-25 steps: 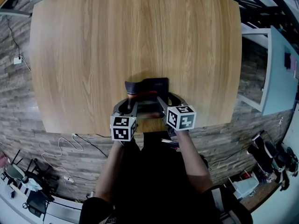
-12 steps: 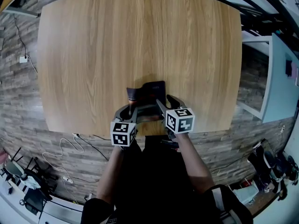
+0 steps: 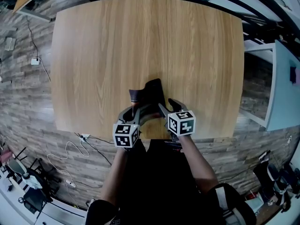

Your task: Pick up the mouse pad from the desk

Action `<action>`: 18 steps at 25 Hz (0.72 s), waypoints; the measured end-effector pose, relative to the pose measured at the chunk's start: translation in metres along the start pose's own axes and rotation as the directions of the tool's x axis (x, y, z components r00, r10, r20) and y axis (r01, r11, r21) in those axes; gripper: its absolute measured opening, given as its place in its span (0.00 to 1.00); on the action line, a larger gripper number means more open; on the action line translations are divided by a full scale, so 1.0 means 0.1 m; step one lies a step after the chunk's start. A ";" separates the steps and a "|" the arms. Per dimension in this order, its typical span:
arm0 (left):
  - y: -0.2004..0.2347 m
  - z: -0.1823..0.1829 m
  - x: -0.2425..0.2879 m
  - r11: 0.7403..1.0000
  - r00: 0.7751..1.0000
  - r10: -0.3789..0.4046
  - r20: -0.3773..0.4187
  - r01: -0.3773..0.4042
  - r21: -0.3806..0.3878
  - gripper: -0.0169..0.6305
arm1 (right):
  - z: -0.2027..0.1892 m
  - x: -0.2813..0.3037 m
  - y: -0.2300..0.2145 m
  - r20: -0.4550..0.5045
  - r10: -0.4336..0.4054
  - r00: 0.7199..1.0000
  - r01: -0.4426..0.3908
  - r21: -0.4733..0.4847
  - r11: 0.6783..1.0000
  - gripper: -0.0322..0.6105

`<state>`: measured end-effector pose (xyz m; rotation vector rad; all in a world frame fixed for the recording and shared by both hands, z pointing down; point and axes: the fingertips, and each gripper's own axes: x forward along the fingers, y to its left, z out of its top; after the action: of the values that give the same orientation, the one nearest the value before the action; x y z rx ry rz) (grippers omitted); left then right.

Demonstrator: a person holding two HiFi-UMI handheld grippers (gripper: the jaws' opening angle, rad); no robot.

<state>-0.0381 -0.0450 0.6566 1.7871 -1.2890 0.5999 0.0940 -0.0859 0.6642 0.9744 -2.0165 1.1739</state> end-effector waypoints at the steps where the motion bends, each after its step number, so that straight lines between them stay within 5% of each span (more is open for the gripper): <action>1: 0.01 0.03 -0.03 1.000 1.000 0.003 0.012 -0.003 0.000 0.13 | 0.01 -0.02 0.02 0.002 -0.002 1.000 0.002 -0.002 1.000 0.39; 18: 0.50 0.64 -0.77 0.999 0.988 -0.006 0.156 0.000 0.043 0.12 | 0.27 -0.34 0.62 0.139 -0.089 0.986 0.084 0.042 0.996 0.22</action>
<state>-0.1177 -0.0640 0.5797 1.9021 -1.3875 0.4965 0.0574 -0.0793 0.5976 1.1805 -2.0454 1.1261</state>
